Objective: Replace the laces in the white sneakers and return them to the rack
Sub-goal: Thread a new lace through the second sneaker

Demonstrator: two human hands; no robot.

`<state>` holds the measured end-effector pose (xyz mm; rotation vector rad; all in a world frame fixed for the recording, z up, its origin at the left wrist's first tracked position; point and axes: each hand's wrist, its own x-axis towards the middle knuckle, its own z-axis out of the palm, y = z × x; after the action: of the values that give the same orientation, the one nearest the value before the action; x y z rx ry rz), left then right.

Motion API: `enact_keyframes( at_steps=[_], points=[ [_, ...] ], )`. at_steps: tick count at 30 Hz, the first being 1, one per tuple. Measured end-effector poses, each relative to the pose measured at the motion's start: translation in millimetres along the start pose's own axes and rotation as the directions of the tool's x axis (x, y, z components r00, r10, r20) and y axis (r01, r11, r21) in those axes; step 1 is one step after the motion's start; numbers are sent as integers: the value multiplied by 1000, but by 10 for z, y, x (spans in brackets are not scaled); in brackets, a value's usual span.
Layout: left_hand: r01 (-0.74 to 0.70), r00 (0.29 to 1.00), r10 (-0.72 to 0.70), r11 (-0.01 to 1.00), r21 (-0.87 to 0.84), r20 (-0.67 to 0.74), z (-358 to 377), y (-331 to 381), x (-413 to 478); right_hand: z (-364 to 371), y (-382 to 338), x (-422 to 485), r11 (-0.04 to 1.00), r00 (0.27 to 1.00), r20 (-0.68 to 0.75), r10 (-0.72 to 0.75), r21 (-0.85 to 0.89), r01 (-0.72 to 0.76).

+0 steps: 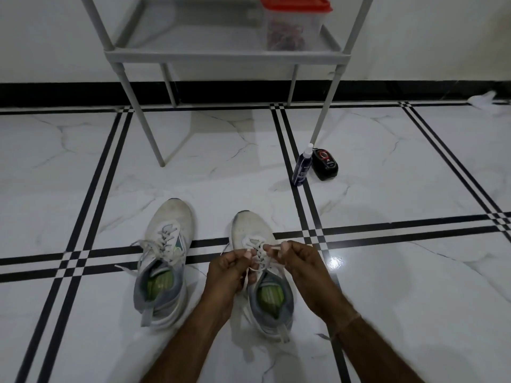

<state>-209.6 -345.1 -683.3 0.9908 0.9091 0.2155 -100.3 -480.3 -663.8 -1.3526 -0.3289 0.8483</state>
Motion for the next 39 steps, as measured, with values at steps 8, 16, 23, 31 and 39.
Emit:
enact_keyframes(
  at_steps=[8, 16, 23, 31, 39],
  points=[
    [-116, 993, 116, 993, 29, 20, 82, -28, -52, 115, 42, -1, 990, 987, -153, 59, 134, -38],
    [-203, 951, 167, 972, 117, 259, 103, 67, -121, 121, 98, 33, 994, 991, -118, -59, -101, 47],
    [-168, 959, 106, 960, 225, 263, 66, 129, -61, 62, 159, 52, 932, 991, 12, -136, -337, 132],
    [-177, 983, 160, 954, 242, 88, 140, 32, -109, 102, 128, -9, 966, 994, -12, -109, -237, 103],
    [-341, 937, 326, 788, 512, 123, 139, -70, -106, 160, 203, 13, 886, 968, -182, -175, -458, 74]
  ],
)
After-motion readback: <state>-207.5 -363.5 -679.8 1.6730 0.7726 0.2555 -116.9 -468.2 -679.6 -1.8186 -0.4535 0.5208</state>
